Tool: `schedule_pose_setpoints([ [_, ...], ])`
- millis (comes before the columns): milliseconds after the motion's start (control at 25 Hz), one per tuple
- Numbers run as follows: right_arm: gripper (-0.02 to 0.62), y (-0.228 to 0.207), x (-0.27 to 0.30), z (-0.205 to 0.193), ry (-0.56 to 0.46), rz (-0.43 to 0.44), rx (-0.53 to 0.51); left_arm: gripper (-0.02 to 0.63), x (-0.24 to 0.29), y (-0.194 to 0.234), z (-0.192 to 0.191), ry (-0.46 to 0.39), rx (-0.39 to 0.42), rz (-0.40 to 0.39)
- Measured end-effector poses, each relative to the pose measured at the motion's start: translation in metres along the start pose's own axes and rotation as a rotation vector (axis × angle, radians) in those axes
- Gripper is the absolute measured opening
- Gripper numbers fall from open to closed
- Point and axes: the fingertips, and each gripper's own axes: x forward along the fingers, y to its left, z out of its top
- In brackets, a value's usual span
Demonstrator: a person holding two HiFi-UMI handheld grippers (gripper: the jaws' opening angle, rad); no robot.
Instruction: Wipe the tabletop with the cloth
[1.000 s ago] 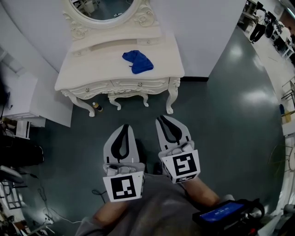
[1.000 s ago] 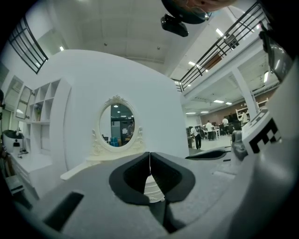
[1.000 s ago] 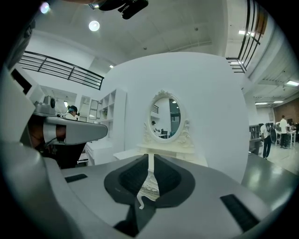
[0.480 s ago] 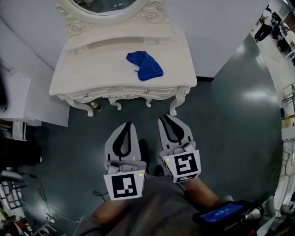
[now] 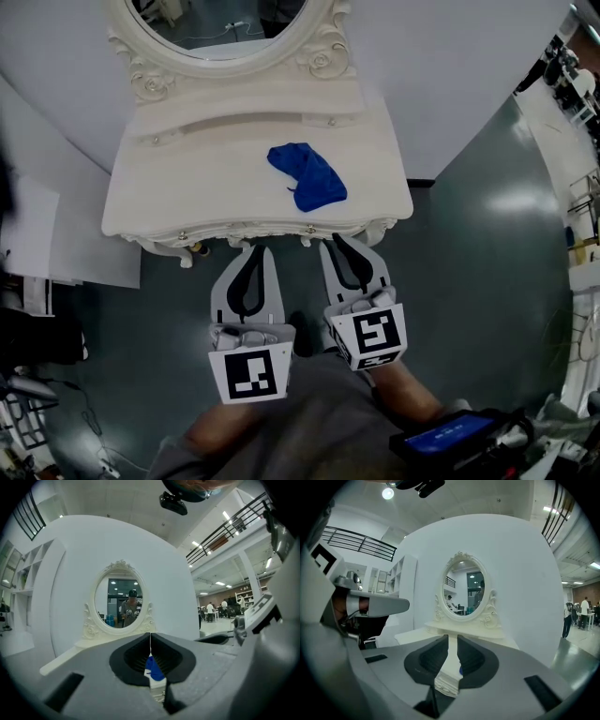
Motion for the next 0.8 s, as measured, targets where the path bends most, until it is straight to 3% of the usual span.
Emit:
schedule_pose_setpoints([
  [160, 0.035, -0.003, 0.013, 0.014, -0.018, -0.018, -0.014, 0.017, 0.013, 0.008, 0.012, -0.034, 0.007, -0.019],
  [360, 0.102, -0.016, 0.024, 0.021, -0.02, -0.044, -0.012, 0.017, 0.032, 0.009, 0.017, -0.041, 0.012, -0.041],
  [800, 0.175, -0.064, 0.099, -0.005, 0.066, -0.009, 0.017, 0.017, 0.123, 0.018, -0.005, 0.03, 0.006, -0.048],
])
